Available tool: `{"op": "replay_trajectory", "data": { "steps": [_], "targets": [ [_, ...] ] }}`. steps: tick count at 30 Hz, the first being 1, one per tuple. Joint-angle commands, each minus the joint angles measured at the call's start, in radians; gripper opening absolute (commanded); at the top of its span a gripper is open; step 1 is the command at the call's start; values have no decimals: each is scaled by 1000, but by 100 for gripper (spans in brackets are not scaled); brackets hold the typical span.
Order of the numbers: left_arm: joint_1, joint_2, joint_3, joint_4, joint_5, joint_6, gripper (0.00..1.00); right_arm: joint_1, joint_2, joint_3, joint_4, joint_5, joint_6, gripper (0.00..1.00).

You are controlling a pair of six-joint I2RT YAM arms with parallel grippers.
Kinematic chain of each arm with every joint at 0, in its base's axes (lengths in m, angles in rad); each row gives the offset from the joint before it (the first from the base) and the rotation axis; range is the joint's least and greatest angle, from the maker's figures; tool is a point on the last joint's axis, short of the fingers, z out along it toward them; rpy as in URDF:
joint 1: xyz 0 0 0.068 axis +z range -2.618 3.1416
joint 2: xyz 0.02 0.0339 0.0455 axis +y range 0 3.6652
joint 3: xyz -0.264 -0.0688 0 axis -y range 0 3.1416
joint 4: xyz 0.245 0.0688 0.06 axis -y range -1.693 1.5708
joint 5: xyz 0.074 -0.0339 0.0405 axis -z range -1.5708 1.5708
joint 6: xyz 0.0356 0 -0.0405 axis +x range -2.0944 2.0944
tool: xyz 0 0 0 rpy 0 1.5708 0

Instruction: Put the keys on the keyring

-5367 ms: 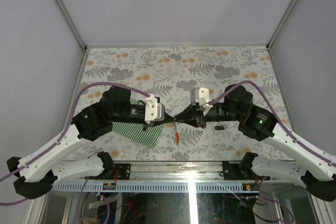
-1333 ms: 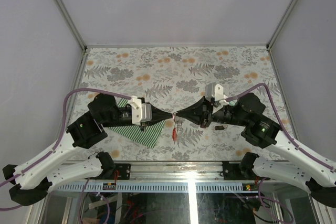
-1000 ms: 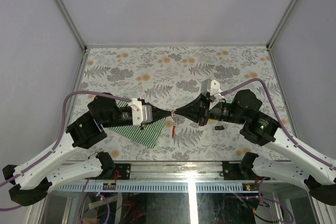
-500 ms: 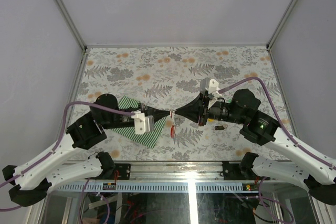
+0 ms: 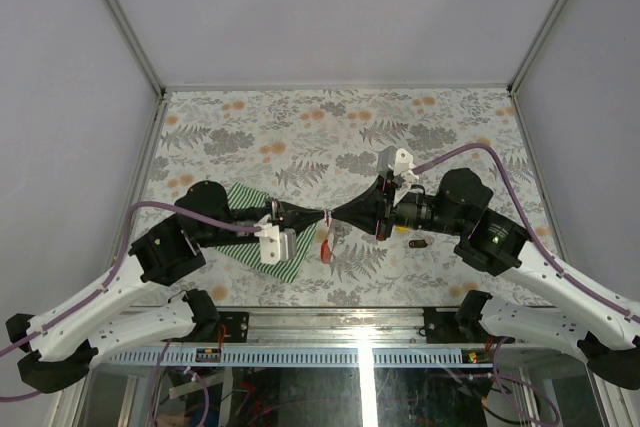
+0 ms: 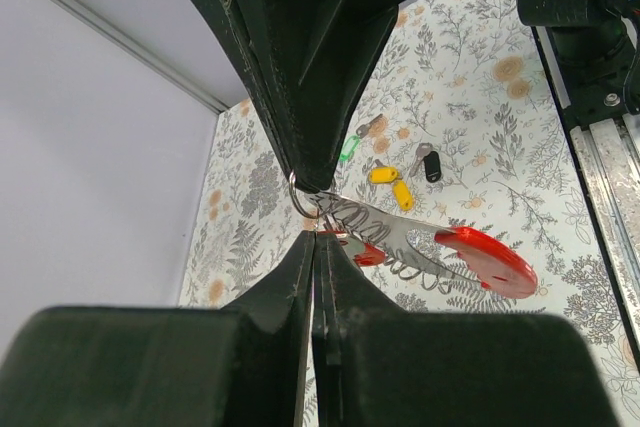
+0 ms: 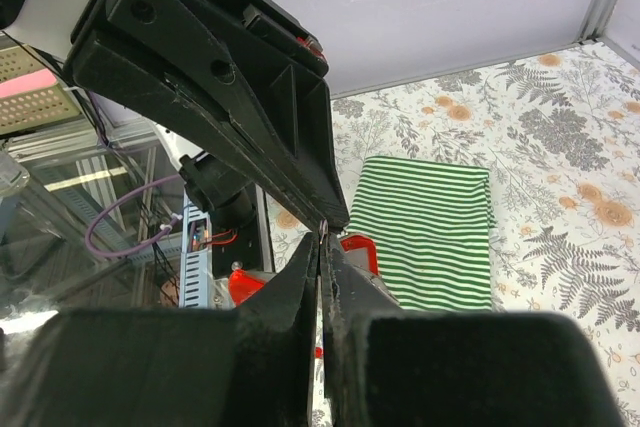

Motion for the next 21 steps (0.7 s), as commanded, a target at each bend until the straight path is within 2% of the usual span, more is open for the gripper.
{"op": "replay_trajectory", "data": {
  "steps": [1,14,21],
  "targets": [
    [-3,-16,-15,60,-9,20,0,0,3,22,85,-26,20,0],
    [-4,-37,-35,88,-12,-5,0,1,11,23,73,-17,22,0],
    [-4,-49,-50,92,-17,-37,17,1,-3,23,77,0,17,0]
  ]
}}
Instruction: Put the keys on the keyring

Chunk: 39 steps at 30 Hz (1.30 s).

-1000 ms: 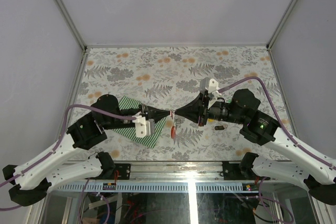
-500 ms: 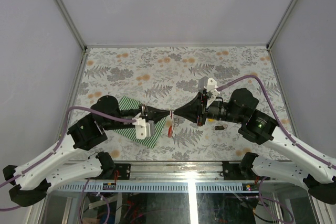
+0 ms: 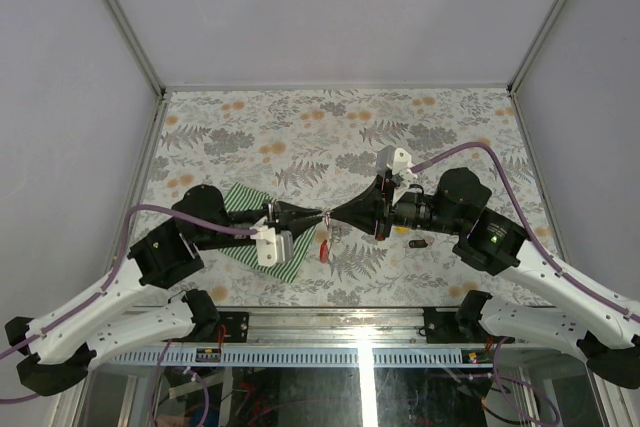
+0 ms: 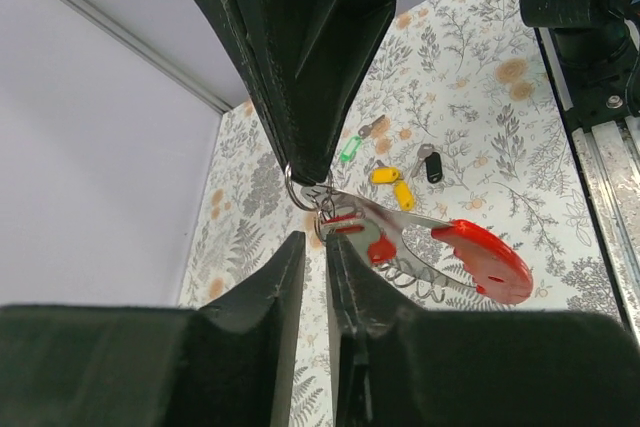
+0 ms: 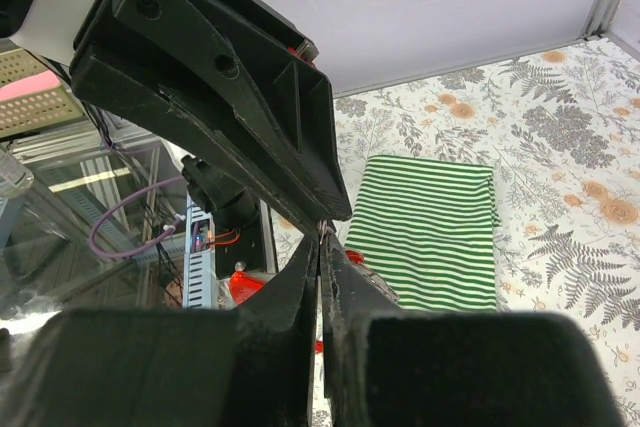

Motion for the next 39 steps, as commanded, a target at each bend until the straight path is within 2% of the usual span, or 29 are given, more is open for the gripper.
{"op": "replay_trajectory", "data": {
  "steps": [1,7,18,22,30,39],
  "targets": [
    [-4,-22,-16,71,-21,-39,19,1,-15,24,72,11,5,0],
    [-3,-40,-34,147,-110,-212,33,1,-37,10,58,116,1,0],
    [-3,-26,-84,329,-352,-757,40,1,-63,-4,-26,434,38,0],
    [-3,-18,-140,415,-396,-876,47,0,-58,1,-31,492,57,0],
    [-4,78,-142,464,-355,-895,53,0,-40,3,-25,537,86,0],
    [-4,171,-56,347,-298,-776,51,0,-40,-4,-26,537,91,0]
  ]
}}
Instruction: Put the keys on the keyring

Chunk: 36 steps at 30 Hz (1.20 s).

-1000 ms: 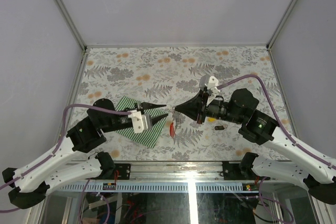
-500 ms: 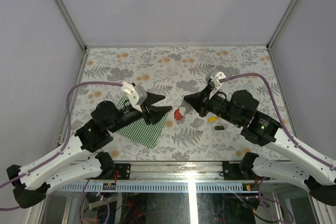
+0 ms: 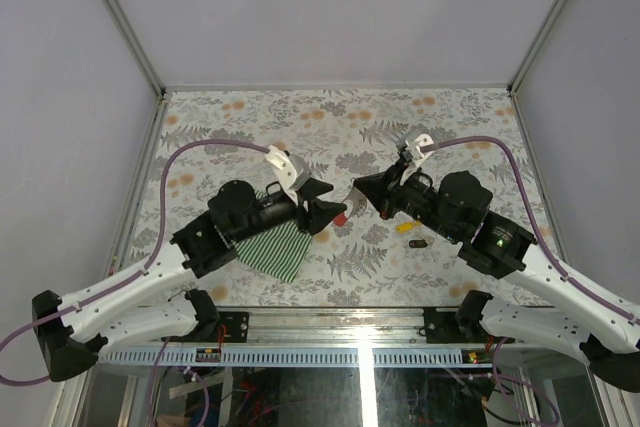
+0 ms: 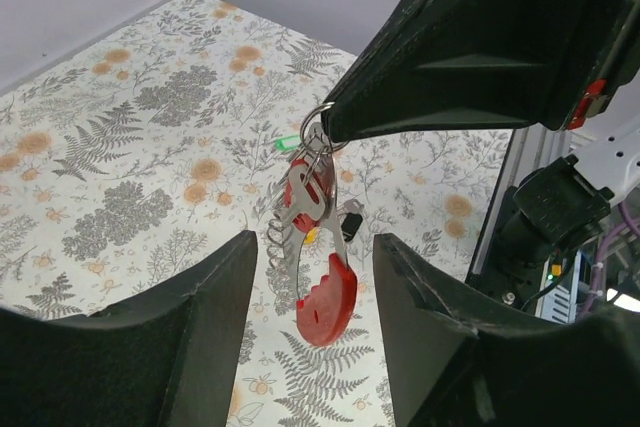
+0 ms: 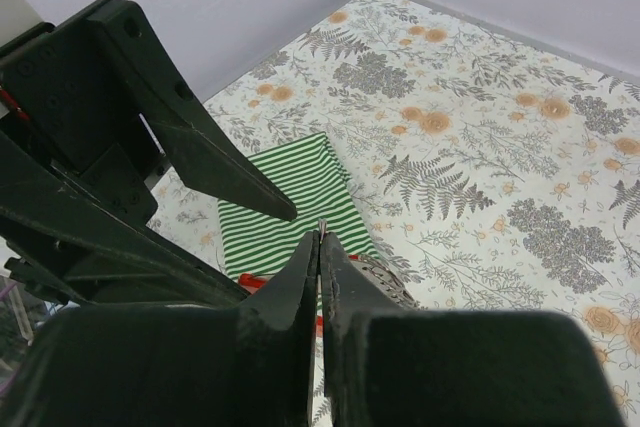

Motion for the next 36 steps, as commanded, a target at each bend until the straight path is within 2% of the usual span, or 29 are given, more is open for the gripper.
{"op": "replay_trajectory", "data": {
  "steps": [1,17,25,30,32,36],
  "targets": [
    [-6,30,80,-22,35,83,50,0,-3,13,64,22,12,0],
    [-22,112,159,-132,87,228,32,1,11,14,78,2,28,0],
    [-23,135,174,-142,68,265,17,1,14,16,75,-30,39,0],
    [-23,146,168,-142,67,277,1,1,16,22,66,-48,41,0],
    [-24,140,150,-134,74,280,0,1,19,30,55,-52,39,1],
    [-24,98,83,-60,115,262,0,0,36,53,25,-57,39,13]
  ]
}}
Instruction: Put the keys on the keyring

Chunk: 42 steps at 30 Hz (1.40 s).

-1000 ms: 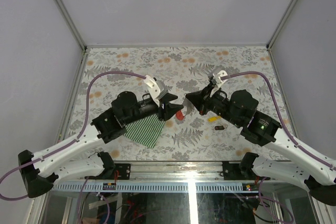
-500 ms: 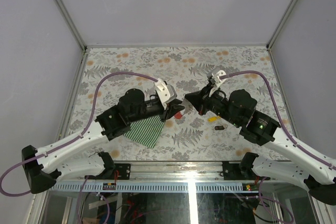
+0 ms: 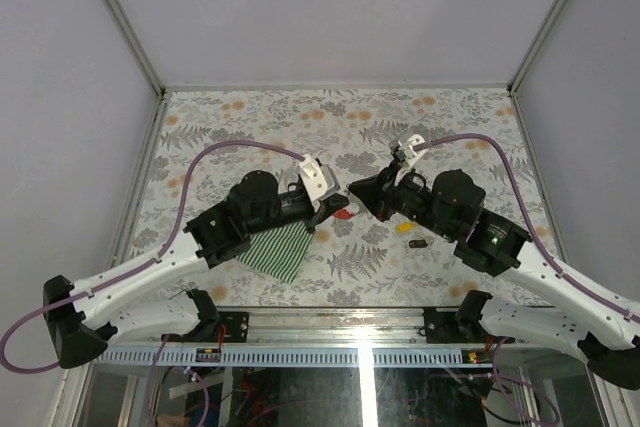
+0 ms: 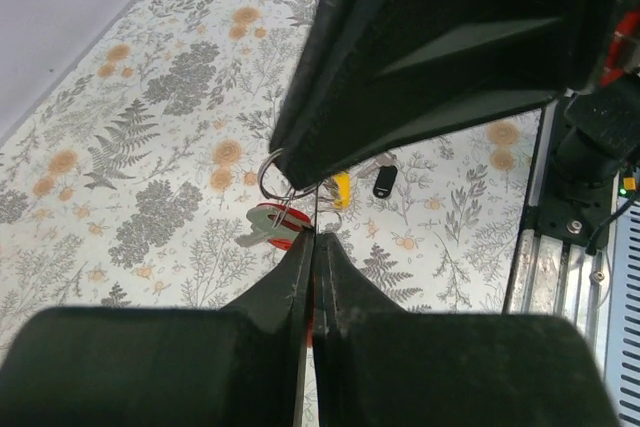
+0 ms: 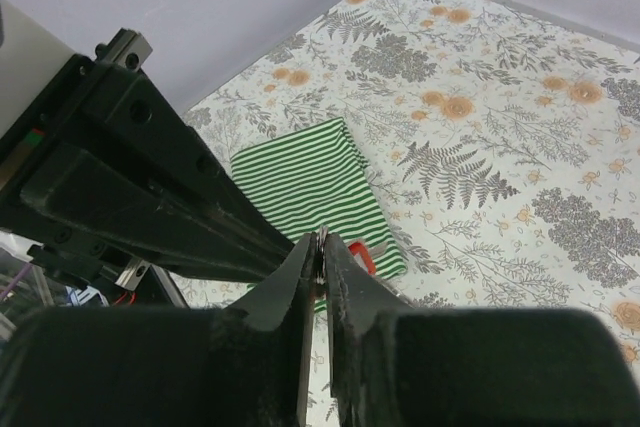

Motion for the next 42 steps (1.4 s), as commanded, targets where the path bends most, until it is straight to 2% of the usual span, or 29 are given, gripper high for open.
{"op": "replay_trajectory", "data": {
  "steps": [1,6,10,18,24,31,34,38,42],
  "targets": [
    [-5,-51,-66,107,52,-7,0,0,21,59,28,-27,7,16],
    [-5,-84,-144,195,58,-77,0,0,31,85,33,-118,-3,34],
    [-5,-102,-214,306,67,-151,0,0,5,86,23,-107,-15,41],
    [-5,-143,-356,547,74,-262,0,0,-73,86,-164,54,-44,43],
    [-4,-185,-398,539,15,-242,0,0,-118,72,-306,148,20,43],
    [-5,-134,-427,505,-54,-157,0,1,-154,33,-306,154,63,44],
    [-4,-104,-487,606,-59,-159,0,0,-163,26,-304,194,64,45],
    [-6,-60,-564,770,-160,-144,0,0,-172,10,-327,270,66,47],
    [-7,39,-542,764,-268,-47,0,0,-164,4,-333,266,74,48]
  ]
}}
